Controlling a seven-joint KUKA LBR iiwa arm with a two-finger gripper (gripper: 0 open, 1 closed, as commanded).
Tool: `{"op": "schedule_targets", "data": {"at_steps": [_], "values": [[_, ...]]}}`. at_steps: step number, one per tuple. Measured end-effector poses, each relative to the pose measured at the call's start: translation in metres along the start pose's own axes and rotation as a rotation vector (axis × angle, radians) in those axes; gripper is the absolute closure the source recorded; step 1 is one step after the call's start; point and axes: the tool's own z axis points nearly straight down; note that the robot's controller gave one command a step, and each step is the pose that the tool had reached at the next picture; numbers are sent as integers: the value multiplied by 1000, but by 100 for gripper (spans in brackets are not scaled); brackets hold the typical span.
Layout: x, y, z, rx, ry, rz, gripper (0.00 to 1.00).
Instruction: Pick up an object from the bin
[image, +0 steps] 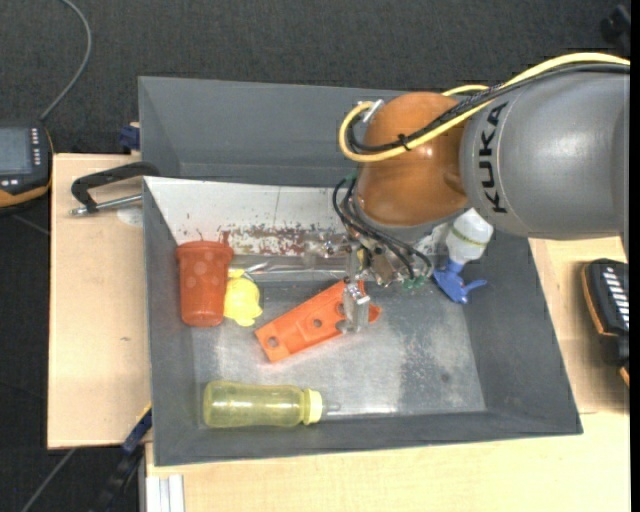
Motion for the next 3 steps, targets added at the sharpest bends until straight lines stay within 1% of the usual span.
{"op": "schedule_targets", "data": {"at_steps": [1, 2, 3], "values": [[2, 0, 4, -2, 8, 1, 0], [19, 5, 23, 1, -1, -153, 0], [15, -49, 70, -2, -2, -345, 100]]}}
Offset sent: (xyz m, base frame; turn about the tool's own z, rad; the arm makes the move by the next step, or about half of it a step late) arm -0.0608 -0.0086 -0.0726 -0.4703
